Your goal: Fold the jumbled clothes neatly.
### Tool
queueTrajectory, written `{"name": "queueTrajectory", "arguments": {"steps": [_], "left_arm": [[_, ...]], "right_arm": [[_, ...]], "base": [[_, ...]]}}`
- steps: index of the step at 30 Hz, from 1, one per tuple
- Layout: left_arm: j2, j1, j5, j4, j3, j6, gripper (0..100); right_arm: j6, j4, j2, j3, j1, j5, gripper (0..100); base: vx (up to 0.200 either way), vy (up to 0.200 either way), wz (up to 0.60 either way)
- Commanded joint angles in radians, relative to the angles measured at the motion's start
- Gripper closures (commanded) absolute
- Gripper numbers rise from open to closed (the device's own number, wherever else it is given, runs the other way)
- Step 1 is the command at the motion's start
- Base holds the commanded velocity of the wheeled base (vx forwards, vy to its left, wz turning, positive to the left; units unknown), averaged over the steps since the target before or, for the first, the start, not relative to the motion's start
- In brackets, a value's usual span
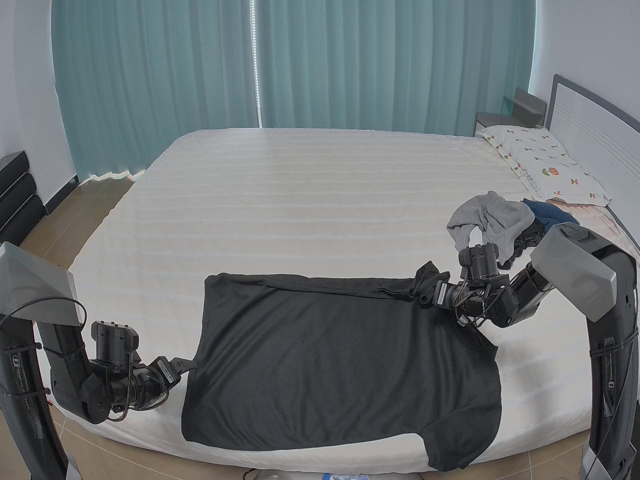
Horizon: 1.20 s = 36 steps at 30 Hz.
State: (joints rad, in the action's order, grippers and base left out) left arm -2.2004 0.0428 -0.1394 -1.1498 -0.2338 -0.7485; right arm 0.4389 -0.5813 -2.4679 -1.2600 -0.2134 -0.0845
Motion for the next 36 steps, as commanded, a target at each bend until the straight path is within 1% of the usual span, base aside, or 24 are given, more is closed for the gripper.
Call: {"name": "queueTrajectory", "arguments": {"steps": [1,7,15,16,18,23,25,28,29,32,36], "left_arm": [[0.001,0.000,0.000,-0.001,0.001,0.000,0],[0.001,-0.001,0.000,-0.001,0.002,0.000,0],[-0.001,0.000,0.000,-0.001,0.004,0.005,0],[-0.001,0.000,0.000,-0.001,0.004,0.003,0],[-0.001,0.000,0.000,-0.001,0.004,0.003,0],[-0.001,0.000,0.000,-0.001,0.004,0.003,0],[-0.001,0.000,0.000,-0.001,0.004,0.003,0],[-0.001,0.000,0.000,-0.001,0.004,0.003,0],[-0.001,0.000,0.000,-0.001,0.004,0.003,0],[-0.001,0.000,0.000,-0.001,0.004,0.005,0],[-0.001,0.000,0.001,-0.001,0.004,0.005,0]], "right_arm": [[0.024,0.004,-0.011,-0.042,0.034,0.000,100],[0.058,0.009,-0.031,-0.095,0.086,0.000,100],[0.080,0.012,-0.080,-0.108,0.134,0.002,100],[0.087,0.008,-0.085,-0.114,0.137,0.002,0],[0.099,0.009,-0.091,-0.122,0.141,0.002,0],[0.181,0.004,-0.089,-0.131,0.147,0.023,0],[0.195,0.001,-0.082,-0.133,0.147,0.023,0],[0.236,-0.008,-0.022,-0.114,0.141,0.026,0],[0.253,-0.005,0.012,-0.105,0.134,0.038,0],[0.261,0.004,0.078,-0.087,0.114,0.066,0],[0.253,0.029,0.135,-0.071,0.080,0.071,0]], "base": [[0.000,0.000,0.00],[0.000,0.000,0.00],[0.000,0.000,0.00],[0.000,0.000,0.00],[0.000,0.000,0.00],[0.000,0.000,0.00],[0.000,0.000,0.00],[0.000,0.000,0.00],[0.000,0.000,0.00],[0.000,0.000,0.00],[0.000,0.000,0.00]]}}
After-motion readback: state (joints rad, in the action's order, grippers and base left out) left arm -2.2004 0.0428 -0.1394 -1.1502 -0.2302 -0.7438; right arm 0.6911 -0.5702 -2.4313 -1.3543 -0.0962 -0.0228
